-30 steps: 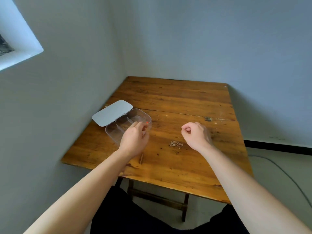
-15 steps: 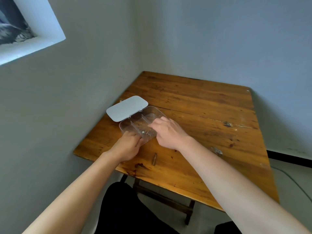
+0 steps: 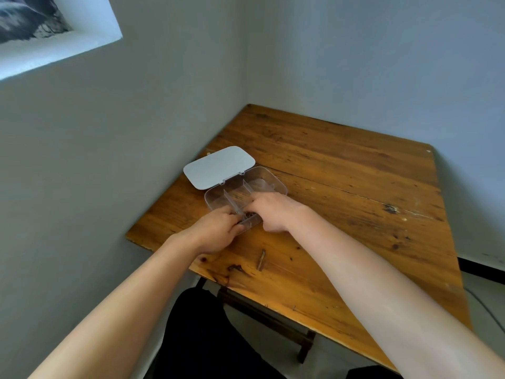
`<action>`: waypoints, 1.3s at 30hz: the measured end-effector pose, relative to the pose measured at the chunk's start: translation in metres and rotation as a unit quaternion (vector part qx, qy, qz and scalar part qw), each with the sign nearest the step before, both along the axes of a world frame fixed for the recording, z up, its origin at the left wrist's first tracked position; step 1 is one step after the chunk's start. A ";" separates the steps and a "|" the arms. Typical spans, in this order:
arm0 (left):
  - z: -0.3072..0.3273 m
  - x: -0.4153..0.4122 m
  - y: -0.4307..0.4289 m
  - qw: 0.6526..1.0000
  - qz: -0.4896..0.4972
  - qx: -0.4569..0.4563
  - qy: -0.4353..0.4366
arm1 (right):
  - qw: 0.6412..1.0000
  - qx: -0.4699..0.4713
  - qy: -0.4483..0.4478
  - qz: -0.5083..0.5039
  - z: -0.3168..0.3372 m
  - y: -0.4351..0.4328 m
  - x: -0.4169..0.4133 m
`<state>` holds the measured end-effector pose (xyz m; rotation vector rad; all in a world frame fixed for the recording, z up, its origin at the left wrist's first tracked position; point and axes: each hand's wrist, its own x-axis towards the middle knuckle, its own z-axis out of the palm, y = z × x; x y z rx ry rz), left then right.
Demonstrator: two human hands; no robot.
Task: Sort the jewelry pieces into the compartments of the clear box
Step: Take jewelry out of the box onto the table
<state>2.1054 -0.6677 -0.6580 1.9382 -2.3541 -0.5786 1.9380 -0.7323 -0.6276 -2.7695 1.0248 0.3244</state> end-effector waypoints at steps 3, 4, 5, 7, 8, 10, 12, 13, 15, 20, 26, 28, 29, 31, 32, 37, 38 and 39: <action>0.001 0.001 -0.003 1.000 -0.009 0.020 -0.009 | 0.999 0.042 -0.015 -0.025 0.004 -0.005 -0.003; 0.001 0.001 -0.004 1.000 -0.014 0.024 -0.011 | 0.998 0.050 -0.015 -0.031 0.004 -0.005 -0.003; 0.001 0.001 -0.003 0.999 -0.021 0.025 -0.011 | 0.998 0.056 -0.014 -0.035 0.004 -0.005 -0.003; 0.001 0.001 -0.002 0.999 -0.034 0.022 -0.009 | 0.997 0.063 -0.020 -0.038 0.003 -0.006 -0.001; 0.002 0.002 -0.002 0.999 -0.036 0.022 -0.009 | 0.996 0.068 -0.026 -0.042 0.003 -0.006 -0.001; 0.004 0.002 -0.002 0.999 -0.035 0.026 -0.011 | 0.994 0.078 -0.049 -0.055 0.004 -0.009 -0.002; 0.005 0.001 -0.002 0.999 -0.036 0.024 -0.012 | 0.991 0.072 -0.085 -0.067 0.005 -0.011 -0.006; 0.004 0.000 -0.002 0.999 -0.038 0.022 -0.013 | 0.989 0.068 -0.106 -0.074 0.004 -0.012 -0.009; 0.003 -0.001 -0.001 0.999 -0.038 0.017 -0.013 | 0.983 0.068 -0.148 -0.087 0.003 -0.011 -0.015; 0.001 -0.004 0.004 1.000 -0.018 -0.005 0.013 | 0.955 0.101 -0.246 -0.129 -0.003 -0.011 -0.029; 0.004 -0.005 0.010 0.990 0.056 -0.050 0.120 | 0.860 0.148 -0.420 -0.250 -0.004 -0.009 -0.041; 0.008 -0.003 0.013 0.979 0.094 -0.054 0.172 | 0.803 0.178 -0.486 -0.296 -0.001 -0.009 -0.046; 0.011 -0.002 0.014 0.974 0.110 -0.057 0.188 | 0.774 0.194 -0.515 -0.314 0.001 -0.008 -0.049; 0.018 0.001 0.016 0.964 0.141 -0.077 0.213 | 0.727 0.214 -0.559 -0.336 0.009 -0.008 -0.055; 0.022 0.002 0.016 0.958 0.153 -0.091 0.226 | 0.709 0.221 -0.577 -0.340 0.015 -0.007 -0.058; 0.033 0.000 0.019 0.942 0.181 -0.112 0.259 | 0.653 0.240 -0.635 -0.335 0.043 -0.001 -0.070; 0.034 -0.001 0.020 0.940 0.186 -0.109 0.266 | 0.638 0.247 -0.649 -0.334 0.048 0.001 -0.072; 0.036 -0.004 0.020 0.936 0.192 -0.109 0.274 | 0.620 0.254 -0.664 -0.332 0.053 0.003 -0.075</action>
